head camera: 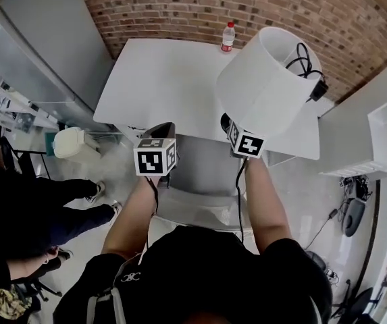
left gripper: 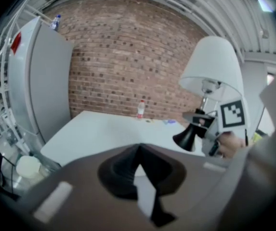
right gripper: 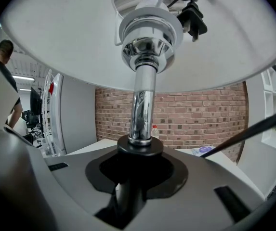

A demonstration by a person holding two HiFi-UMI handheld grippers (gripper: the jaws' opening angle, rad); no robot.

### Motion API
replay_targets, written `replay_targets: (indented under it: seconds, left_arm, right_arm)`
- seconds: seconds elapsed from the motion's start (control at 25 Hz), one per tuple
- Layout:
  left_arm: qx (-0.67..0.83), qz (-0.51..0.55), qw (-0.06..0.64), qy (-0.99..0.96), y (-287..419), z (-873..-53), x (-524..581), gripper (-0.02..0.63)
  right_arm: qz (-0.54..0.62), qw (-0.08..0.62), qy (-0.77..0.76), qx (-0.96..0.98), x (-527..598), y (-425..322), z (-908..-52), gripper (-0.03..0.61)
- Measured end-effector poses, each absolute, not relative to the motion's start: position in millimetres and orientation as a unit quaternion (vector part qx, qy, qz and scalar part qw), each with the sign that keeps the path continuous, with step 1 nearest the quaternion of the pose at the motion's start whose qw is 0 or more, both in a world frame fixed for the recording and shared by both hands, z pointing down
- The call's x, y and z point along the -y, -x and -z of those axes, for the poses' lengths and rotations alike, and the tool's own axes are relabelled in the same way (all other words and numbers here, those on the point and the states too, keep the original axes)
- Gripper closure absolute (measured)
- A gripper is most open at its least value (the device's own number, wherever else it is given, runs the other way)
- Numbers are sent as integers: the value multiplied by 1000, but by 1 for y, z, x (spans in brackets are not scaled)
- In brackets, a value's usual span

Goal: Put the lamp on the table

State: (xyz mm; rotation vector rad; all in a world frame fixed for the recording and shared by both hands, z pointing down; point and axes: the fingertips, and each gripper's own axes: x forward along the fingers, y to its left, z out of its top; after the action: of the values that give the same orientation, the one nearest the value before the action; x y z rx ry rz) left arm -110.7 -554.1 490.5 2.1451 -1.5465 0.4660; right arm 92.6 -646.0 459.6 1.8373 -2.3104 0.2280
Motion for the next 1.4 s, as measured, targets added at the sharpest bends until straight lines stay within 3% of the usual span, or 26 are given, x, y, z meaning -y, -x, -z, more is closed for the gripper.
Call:
replay_targets:
  seconds: [0.72,0.96,1.4]
  left_arm:
    - [618,-251,266,-696,142,-556,585,613]
    - [614,-274,279,-686,142,-581,580,613]
    - [602,-304,285,-681,147,-602,574,612]
  right_arm:
    - [-50,114,-590,798,810,-74,-577,483]
    - [-74,129,-577,803,839,-73,-635,483]
    - [-81,130,-613,775,858,-80,-660,483]
